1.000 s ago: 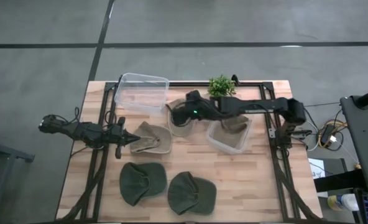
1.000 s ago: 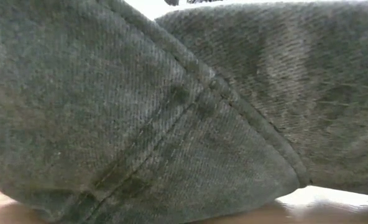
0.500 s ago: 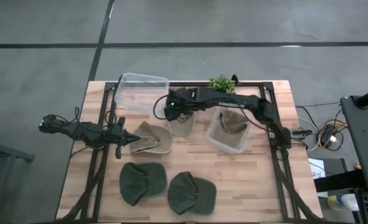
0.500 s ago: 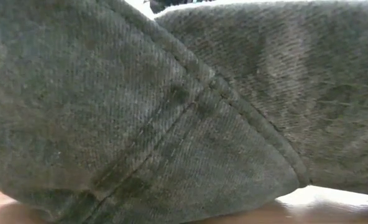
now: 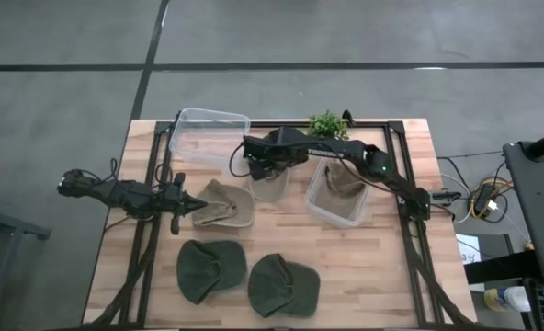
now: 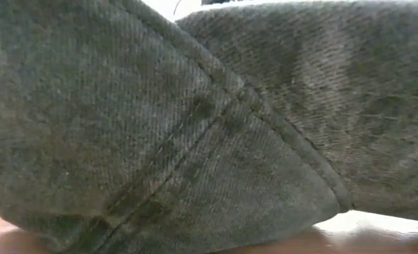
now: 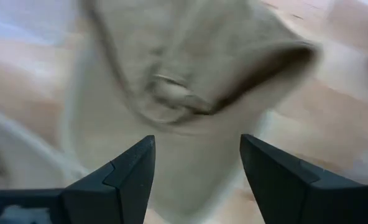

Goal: Pick & Place hat
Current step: Put the top brown cap into the right transparent bin

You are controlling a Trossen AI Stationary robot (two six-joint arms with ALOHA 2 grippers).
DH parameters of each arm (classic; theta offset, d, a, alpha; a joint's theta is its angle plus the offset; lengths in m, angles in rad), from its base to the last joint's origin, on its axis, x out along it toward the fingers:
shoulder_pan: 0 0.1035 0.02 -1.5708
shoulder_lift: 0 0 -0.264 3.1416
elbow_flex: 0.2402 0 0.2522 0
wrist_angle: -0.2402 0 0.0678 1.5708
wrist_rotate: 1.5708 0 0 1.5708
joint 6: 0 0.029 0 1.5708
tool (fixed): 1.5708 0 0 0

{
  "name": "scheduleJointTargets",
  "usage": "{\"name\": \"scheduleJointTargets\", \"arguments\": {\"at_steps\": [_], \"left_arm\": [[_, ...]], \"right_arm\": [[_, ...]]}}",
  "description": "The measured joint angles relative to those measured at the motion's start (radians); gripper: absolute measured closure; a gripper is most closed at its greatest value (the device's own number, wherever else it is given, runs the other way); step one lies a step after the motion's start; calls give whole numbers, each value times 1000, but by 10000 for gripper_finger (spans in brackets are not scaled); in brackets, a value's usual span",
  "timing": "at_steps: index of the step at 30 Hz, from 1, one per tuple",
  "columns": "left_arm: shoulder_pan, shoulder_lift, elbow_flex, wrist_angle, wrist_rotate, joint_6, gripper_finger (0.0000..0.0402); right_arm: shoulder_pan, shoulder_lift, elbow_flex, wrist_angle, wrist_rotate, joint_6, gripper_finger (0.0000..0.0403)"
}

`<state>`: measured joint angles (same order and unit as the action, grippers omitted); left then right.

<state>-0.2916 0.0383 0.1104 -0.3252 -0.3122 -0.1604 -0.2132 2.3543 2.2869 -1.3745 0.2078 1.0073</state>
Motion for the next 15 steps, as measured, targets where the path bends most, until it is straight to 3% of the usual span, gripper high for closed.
{"name": "scheduleJointTargets", "arguments": {"at_steps": [6,15], "left_arm": [[0,0,0,0,0,0,401],[0,0,0,0,0,0,401]], "right_arm": [[-3,-4,-5,-118,1,47,172],[-4,-5,-54,-76,0,48,172]]}}
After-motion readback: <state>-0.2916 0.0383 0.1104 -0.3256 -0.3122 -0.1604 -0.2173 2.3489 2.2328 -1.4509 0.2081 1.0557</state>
